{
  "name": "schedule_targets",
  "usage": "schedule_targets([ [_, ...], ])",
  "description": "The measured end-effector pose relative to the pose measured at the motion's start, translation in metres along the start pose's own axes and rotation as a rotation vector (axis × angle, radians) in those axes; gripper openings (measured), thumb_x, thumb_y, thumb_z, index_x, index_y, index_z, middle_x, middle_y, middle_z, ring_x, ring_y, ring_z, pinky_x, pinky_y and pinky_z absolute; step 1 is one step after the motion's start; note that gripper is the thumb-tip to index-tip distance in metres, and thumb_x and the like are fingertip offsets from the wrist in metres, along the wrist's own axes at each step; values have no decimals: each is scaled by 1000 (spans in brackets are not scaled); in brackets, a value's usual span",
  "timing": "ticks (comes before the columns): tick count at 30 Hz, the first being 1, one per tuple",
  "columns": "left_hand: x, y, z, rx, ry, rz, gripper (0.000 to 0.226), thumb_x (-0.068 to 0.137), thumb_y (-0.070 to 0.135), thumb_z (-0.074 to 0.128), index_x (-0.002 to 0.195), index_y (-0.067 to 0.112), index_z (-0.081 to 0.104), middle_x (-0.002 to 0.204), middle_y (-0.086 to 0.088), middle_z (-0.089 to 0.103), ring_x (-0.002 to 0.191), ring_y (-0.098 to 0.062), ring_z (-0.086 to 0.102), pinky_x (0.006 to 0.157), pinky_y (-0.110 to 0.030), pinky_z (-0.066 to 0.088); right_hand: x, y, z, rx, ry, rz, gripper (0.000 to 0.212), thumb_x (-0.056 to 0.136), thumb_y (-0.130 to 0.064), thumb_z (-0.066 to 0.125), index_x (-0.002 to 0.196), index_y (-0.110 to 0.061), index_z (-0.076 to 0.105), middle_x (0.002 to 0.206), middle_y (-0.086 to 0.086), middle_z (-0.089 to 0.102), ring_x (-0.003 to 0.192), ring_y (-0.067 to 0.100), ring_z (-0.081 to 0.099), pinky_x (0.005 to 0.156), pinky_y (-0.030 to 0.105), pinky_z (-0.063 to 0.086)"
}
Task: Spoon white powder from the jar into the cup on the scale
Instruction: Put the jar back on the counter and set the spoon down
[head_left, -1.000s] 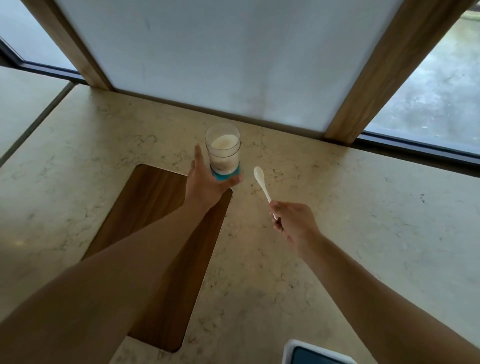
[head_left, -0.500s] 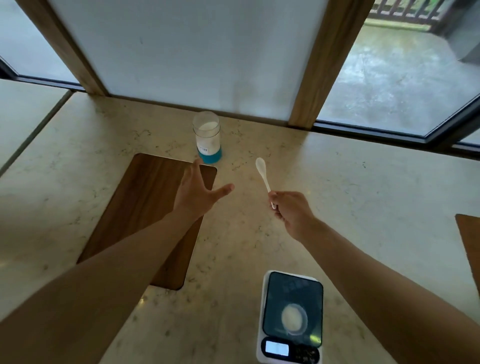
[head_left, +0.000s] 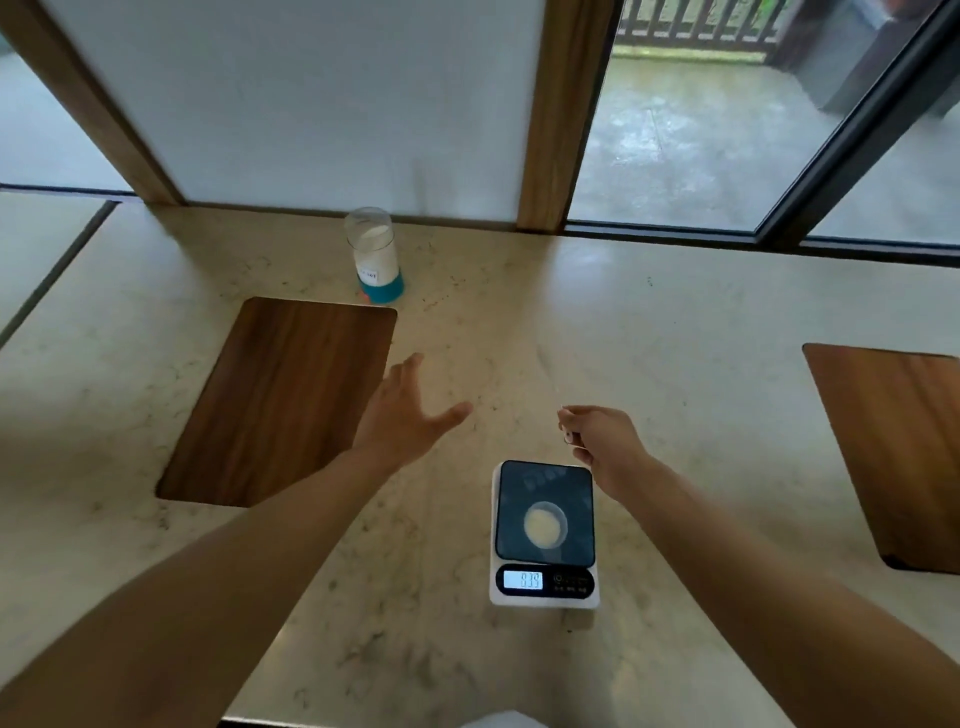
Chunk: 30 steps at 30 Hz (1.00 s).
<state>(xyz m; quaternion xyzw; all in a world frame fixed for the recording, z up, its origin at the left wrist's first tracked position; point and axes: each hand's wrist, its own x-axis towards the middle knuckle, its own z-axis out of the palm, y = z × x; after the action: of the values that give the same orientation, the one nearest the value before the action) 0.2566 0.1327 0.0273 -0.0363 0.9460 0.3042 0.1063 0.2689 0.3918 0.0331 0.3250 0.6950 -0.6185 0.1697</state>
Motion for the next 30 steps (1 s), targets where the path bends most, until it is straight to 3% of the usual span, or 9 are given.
schedule_targets([
  [7,-40,6,25,114,-42,85,106,70,88,49,150,24,21,157,-6,35,141,-28,40,112,-47,39,-18,51,-52,0,96,56,9,92,-16,67,85,-22,70,90,2,66,79,16,54,64,29,43],
  [17,-88,-2,70,192,-169,91,109,68,84,58,151,23,24,157,-6,37,140,-27,42,112,-44,39,-44,116,-84,-1,147,115,7,90,-9,67,92,-12,73,63,-2,55,53,10,43,46,22,33],
  [23,-106,-13,77,285,-235,122,112,66,86,58,151,22,25,157,-5,39,139,-26,43,114,-44,38,-54,144,-85,-78,145,75,6,90,-16,68,92,-14,73,89,1,71,80,15,63,68,31,50],
  [26,-114,-18,80,278,-255,118,114,64,87,58,152,22,25,157,-5,39,139,-26,42,114,-44,36,-54,152,-83,-150,150,75,11,88,-14,66,83,-17,75,88,1,73,84,19,67,73,36,56],
  [30,-120,-25,85,253,-279,70,120,58,92,51,152,23,24,158,-5,37,141,-26,40,113,-44,35,-54,156,-83,-256,125,56,15,86,-13,65,90,-18,79,86,-5,72,83,12,66,72,30,53],
])
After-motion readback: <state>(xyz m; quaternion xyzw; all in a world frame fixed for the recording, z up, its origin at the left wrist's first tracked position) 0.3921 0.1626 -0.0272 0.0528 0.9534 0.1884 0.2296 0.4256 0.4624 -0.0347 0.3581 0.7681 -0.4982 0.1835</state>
